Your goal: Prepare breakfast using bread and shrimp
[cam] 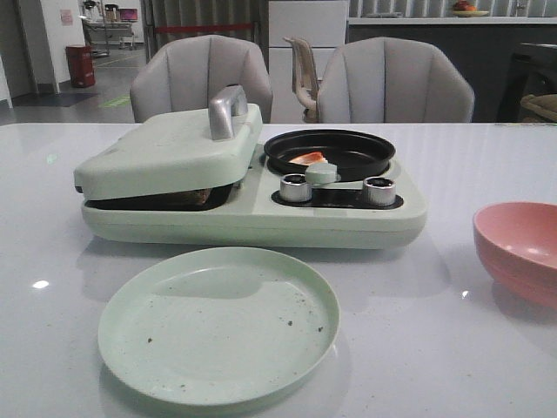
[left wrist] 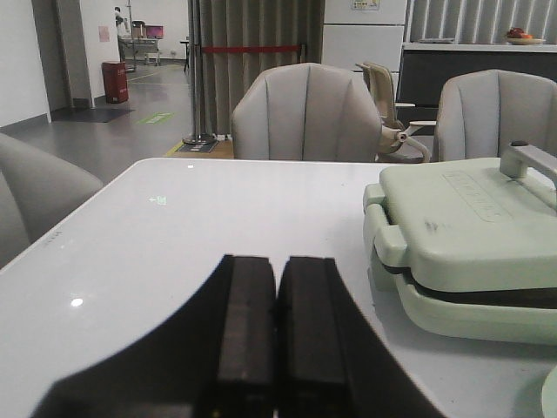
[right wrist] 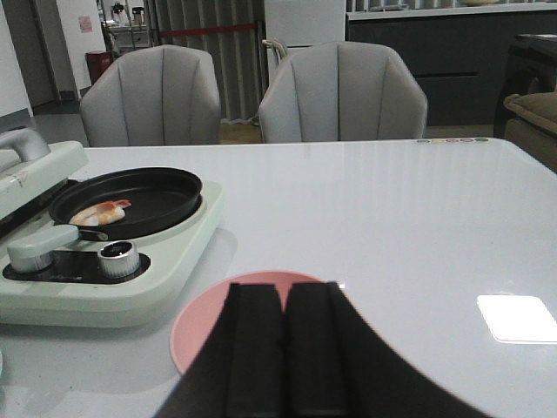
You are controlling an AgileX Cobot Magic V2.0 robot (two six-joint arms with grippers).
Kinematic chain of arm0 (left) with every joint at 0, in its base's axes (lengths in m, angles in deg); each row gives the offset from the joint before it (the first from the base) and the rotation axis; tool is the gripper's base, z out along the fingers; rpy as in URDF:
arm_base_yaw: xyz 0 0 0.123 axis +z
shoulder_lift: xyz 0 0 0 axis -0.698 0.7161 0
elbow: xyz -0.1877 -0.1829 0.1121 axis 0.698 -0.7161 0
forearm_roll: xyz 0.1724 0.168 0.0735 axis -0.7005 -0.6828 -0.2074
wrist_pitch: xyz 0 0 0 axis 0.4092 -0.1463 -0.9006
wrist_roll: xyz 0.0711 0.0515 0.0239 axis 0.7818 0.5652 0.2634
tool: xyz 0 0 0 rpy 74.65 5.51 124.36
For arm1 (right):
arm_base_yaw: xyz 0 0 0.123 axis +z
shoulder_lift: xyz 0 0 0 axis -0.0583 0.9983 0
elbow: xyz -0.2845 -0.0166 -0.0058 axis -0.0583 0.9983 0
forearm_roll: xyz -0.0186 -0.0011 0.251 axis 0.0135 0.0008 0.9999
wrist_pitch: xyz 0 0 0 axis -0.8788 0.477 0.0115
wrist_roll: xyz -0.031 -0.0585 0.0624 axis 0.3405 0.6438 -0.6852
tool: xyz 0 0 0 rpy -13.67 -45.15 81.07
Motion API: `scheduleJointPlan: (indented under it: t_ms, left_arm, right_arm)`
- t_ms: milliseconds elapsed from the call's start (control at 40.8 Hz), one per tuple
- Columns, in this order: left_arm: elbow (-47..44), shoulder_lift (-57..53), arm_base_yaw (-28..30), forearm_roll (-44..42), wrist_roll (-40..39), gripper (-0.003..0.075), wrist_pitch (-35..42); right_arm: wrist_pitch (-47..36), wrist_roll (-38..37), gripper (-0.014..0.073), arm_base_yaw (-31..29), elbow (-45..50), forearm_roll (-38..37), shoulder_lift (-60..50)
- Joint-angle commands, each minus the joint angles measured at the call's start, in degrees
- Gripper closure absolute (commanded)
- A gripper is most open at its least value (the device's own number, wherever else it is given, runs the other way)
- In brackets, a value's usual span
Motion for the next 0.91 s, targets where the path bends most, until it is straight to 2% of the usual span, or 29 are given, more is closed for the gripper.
scheduleJointPlan:
  t_ms: [0,221,882]
  left_arm:
    - [-0.45,-1.2,-0.11,0.48,0.03,0.0619,5.08]
    - [-0.45,-1.2,-0.11,0.48,0.03,0.0619,5.08]
    - [-0.45,-1.2,-0.11,0.48,0.03,0.0619,5.08]
  right_arm:
    - [-7.07,0.22,0.055,-0.37,-1.07,-1.54,-1.29]
    - [-10.75,-4.7,0.055,-0.85,-1.02,-5.67,-1.29]
    - [-10.66,-4.7,0.055,-0.85,-1.02,-6.01,-1.29]
